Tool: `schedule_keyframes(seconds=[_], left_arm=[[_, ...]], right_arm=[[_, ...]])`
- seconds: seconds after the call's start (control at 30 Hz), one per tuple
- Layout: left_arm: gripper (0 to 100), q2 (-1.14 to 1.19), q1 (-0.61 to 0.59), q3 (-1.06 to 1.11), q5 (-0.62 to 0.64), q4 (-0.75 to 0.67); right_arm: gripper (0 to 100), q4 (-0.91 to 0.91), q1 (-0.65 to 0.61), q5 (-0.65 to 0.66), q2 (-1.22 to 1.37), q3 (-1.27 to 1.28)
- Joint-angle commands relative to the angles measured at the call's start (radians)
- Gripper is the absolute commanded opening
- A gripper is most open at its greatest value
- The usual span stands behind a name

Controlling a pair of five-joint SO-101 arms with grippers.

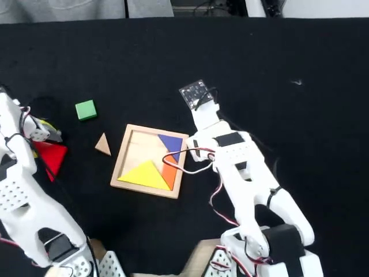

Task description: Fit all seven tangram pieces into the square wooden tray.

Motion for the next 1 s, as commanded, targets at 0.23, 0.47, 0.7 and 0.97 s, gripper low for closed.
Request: schedule_keyframes(seconds=[0.23, 0.47, 0.7, 0.97], left_arm=[[27, -0.078, -0.001, -0.120, -0.035, 0.152], [26, -0.348, 0.133, -0.160, -0.077, 0.308], [25, -0.523, 0.216, 0.117, -0.189, 0.256], [38, -0.583, 0.162, 0.295, -0.192, 0.097]], right_arm=[[1.1, -0.012, -0.011, 0.029, -0.001, -0.005], [1.1, -0.012, -0.011, 0.038, -0.001, -0.005], [1.1, -0.011, -0.011, 0.038, -0.001, -0.004], [1.1, -0.011, -0.011, 0.038, -0.007, 0.004]])
